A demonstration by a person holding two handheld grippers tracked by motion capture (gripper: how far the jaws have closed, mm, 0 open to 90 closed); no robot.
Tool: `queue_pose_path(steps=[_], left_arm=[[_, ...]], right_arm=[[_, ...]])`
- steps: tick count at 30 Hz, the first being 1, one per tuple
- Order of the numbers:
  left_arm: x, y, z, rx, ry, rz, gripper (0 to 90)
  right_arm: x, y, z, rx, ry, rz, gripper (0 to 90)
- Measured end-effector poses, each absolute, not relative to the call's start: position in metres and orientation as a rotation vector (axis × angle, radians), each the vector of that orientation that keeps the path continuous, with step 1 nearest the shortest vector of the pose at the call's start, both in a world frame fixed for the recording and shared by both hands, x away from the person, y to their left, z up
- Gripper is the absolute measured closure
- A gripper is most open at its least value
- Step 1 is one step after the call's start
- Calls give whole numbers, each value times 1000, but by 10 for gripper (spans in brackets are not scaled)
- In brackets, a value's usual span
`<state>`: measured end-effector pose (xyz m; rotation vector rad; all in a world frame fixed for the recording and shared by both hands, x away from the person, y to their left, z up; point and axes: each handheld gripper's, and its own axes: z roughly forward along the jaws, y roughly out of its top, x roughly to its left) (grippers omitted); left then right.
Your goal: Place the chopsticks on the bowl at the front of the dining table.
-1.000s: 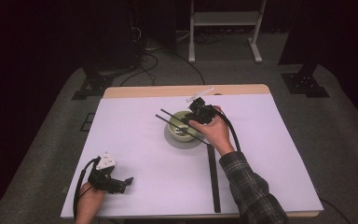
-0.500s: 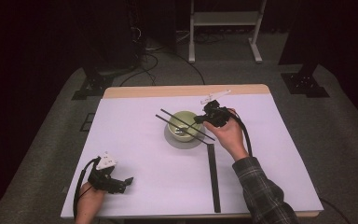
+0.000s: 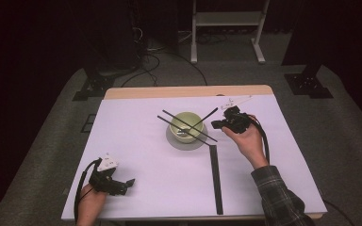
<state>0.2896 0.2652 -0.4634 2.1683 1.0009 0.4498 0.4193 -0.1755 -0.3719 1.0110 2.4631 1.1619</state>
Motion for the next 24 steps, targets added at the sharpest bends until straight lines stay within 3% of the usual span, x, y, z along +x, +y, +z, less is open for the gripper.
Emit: queue_pose_path(steps=[24], left_arm=[[289,265,-463,2173,1003,448,0]], right_arm=[[397,-193,-402,1022,2502,1196,900]])
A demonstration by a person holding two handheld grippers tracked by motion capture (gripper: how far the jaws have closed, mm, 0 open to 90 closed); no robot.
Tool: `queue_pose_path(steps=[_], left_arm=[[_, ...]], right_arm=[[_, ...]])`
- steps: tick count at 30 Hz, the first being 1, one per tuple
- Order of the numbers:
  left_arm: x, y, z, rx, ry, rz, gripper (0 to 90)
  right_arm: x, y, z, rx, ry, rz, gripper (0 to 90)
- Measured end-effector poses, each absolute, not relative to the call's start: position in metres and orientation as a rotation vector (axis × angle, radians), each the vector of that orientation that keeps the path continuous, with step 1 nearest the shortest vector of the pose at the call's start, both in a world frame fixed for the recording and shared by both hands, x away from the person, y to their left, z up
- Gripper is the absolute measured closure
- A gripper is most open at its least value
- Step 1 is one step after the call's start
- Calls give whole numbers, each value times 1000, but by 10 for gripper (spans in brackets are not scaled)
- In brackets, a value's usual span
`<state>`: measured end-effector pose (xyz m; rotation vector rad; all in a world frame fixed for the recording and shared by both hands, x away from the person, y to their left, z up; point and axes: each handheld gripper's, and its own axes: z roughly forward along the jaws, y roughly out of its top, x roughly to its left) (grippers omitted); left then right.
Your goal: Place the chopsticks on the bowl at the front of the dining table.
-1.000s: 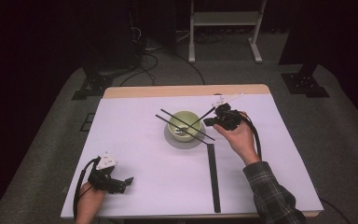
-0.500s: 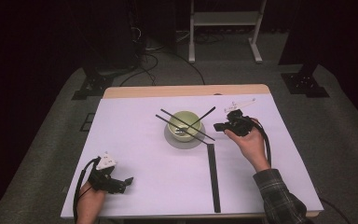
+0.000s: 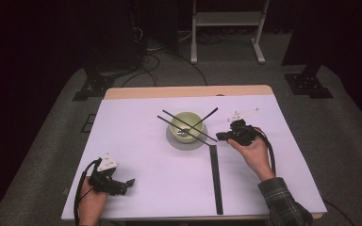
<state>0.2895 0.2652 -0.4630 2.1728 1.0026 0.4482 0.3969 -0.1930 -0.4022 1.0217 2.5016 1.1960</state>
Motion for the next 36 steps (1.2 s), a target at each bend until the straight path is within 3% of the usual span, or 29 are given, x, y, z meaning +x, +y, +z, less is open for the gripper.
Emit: queue_pose_path(steps=[36], left_arm=[[289,265,-463,2170,1003,448,0]], right_arm=[[362,-164,-401,884,2609,1163,900]])
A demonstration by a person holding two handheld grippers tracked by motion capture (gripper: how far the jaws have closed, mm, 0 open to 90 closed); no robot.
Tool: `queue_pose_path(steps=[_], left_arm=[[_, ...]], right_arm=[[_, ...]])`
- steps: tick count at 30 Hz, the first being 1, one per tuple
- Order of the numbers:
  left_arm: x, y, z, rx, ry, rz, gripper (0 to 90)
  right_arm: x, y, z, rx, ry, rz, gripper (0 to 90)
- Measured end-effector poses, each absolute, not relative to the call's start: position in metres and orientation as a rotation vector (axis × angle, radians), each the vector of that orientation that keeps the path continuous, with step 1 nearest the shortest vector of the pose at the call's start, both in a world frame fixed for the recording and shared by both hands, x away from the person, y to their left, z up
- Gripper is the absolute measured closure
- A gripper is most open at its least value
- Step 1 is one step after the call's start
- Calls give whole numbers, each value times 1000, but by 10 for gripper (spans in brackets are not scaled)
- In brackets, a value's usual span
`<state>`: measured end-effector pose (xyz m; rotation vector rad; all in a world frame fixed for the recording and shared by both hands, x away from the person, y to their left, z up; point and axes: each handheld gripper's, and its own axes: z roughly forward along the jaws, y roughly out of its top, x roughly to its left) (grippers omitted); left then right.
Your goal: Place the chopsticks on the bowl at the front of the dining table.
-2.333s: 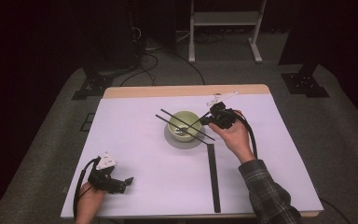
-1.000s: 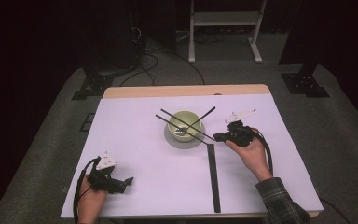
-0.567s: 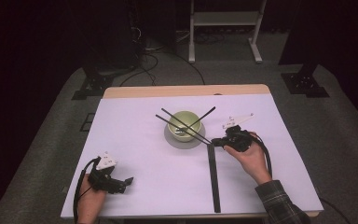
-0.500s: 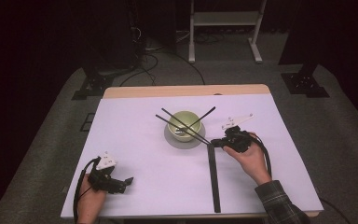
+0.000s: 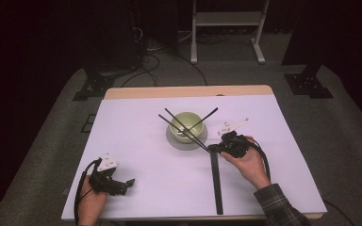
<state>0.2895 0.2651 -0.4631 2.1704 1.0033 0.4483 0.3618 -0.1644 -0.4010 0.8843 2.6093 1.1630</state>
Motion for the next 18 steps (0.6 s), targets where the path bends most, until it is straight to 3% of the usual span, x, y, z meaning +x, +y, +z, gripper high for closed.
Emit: queue_pose_path(steps=[7,18], left_arm=[[289,265,-463,2170,1003,448,0],[290,265,-463,2171,1000,452,0]], right_arm=[[367,-165,-392,897,2560,1186,893],[387,-157,-370,939,2493,1216,667]])
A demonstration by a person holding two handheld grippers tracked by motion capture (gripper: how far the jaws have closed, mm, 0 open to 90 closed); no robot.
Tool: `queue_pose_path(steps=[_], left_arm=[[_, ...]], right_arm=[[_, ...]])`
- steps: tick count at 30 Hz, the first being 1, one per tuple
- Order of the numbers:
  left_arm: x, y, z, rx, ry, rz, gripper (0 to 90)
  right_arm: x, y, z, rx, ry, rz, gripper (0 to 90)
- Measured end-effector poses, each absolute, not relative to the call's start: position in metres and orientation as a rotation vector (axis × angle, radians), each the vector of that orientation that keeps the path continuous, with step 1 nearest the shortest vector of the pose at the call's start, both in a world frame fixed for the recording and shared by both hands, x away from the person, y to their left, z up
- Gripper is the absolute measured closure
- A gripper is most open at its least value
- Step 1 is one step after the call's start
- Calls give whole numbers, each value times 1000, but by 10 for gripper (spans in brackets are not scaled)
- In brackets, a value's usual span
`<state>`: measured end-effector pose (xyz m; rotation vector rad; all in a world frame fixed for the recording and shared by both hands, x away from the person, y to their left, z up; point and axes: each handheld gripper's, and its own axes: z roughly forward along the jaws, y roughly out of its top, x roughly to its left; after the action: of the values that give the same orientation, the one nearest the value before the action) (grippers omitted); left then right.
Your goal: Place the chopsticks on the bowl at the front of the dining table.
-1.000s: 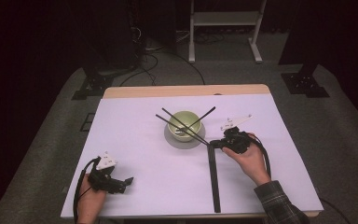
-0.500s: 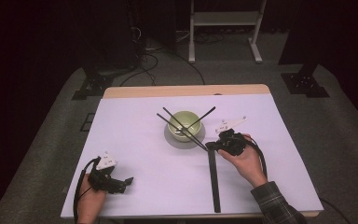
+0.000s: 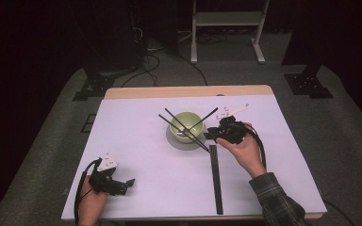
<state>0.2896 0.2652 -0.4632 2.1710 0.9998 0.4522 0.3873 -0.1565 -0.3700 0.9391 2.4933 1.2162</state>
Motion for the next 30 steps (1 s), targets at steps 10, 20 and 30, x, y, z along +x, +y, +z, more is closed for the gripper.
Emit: queue_pose_path(steps=[10,20,30], left_arm=[[290,265,-463,2170,1001,451,0],[289,265,-463,2170,1001,451,0],[289,265,-463,2172,1001,449,0]], right_arm=[[414,-136,-358,955,2488,1196,491],[435,-109,-353,952,2495,1183,369],[456,-77,-357,943,2518,1185,359]])
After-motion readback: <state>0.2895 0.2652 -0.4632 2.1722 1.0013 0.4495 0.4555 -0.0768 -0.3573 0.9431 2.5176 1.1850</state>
